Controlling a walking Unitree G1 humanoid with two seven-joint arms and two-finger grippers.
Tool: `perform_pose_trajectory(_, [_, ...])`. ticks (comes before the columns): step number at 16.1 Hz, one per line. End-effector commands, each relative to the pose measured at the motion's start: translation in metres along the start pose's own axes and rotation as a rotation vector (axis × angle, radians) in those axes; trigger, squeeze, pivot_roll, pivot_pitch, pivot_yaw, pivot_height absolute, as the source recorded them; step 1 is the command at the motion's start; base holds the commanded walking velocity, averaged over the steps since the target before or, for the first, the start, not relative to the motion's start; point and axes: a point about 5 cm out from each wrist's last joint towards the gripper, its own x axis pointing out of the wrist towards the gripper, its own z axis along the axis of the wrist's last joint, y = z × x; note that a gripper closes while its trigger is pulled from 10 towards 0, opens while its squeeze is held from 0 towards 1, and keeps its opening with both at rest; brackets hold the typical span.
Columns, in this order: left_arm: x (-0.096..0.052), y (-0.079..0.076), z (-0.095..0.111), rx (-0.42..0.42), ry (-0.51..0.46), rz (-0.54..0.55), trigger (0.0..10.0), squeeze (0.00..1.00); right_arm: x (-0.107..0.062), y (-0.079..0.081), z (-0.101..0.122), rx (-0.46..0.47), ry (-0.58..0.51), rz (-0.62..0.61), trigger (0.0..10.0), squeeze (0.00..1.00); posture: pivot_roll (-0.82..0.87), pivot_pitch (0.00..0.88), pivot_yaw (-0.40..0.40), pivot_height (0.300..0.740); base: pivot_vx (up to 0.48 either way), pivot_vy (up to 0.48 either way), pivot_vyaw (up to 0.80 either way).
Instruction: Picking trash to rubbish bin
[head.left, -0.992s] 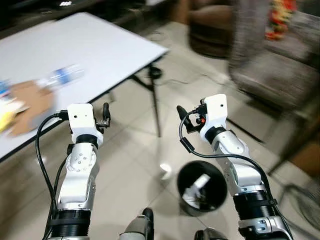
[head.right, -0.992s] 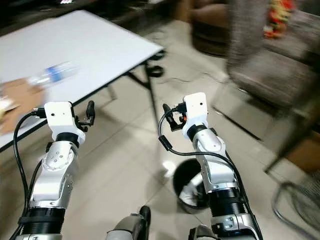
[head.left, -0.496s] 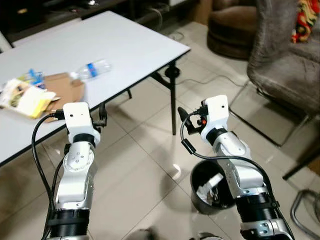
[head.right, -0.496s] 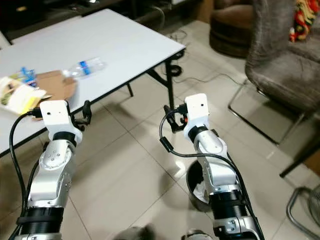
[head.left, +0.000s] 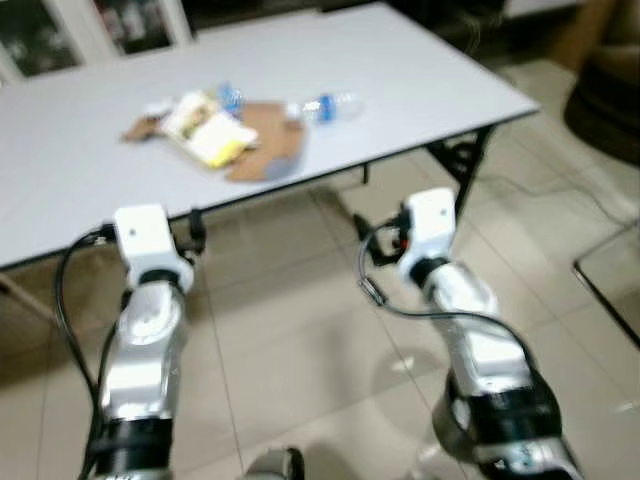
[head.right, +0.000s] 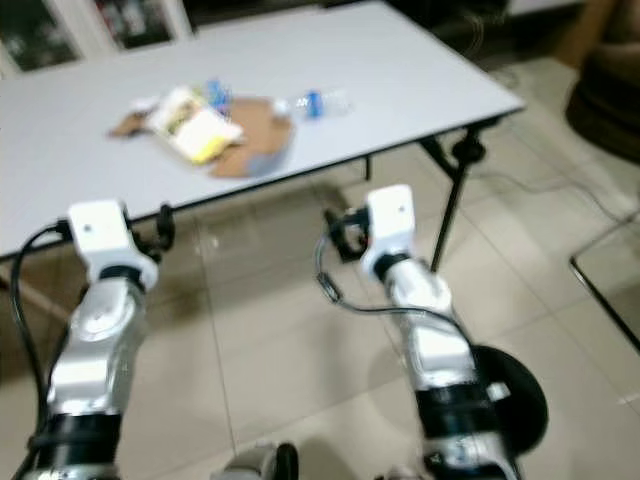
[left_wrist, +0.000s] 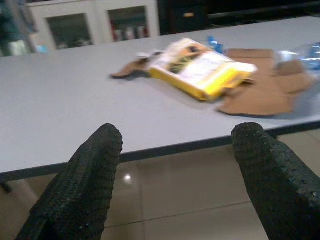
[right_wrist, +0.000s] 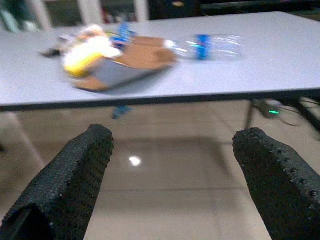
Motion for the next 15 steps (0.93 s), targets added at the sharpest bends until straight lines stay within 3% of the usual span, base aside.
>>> perform_pose_trajectory(1, [0.001,0.0,0.001,-0.012,0.005,0.005,10.0,0.0,-0.001,-0.002,0.003,0.003,-0.007,-0.005,10.0,0.0,-0.11,0.122,0.084,0.74,0.0,0.0,0.0])
perform_pose_trajectory(5, [0.002,-0.003,0.006,-0.054,-0.011,-0.032,10.0,0.0,-0.001,0.002,0.008,0.027,-0.032,0.01,10.0,0.0,-0.11,0.125,0.083,0.74,0.0,0.0,0.0])
perform_pose_trajectory(8, [0.001,-0.004,0.004,-0.085,-0.002,-0.041,10.0,0.0,-0.001,0.004,0.01,0.022,-0.056,0.014,10.0,0.0,-0.11,0.126,0.085,0.74,0.321,0.0,0.0])
perform_pose_trajectory(10, [0.001,-0.002,0.002,-0.091,0.012,-0.031,10.0,0.0,-0.003,0.003,0.021,-0.01,-0.129,0.013,10.0,0.0,-0.11,0.126,0.085,0.74,0.142,0.0,0.0])
perform_pose_trajectory(15, [-0.017,0.0,-0.014,-0.103,0.059,-0.051,10.0,0.0,-0.003,-0.002,0.022,-0.013,-0.142,0.008,10.0,0.0,-0.09,0.124,0.077,0.74,0.0,0.0,0.0])
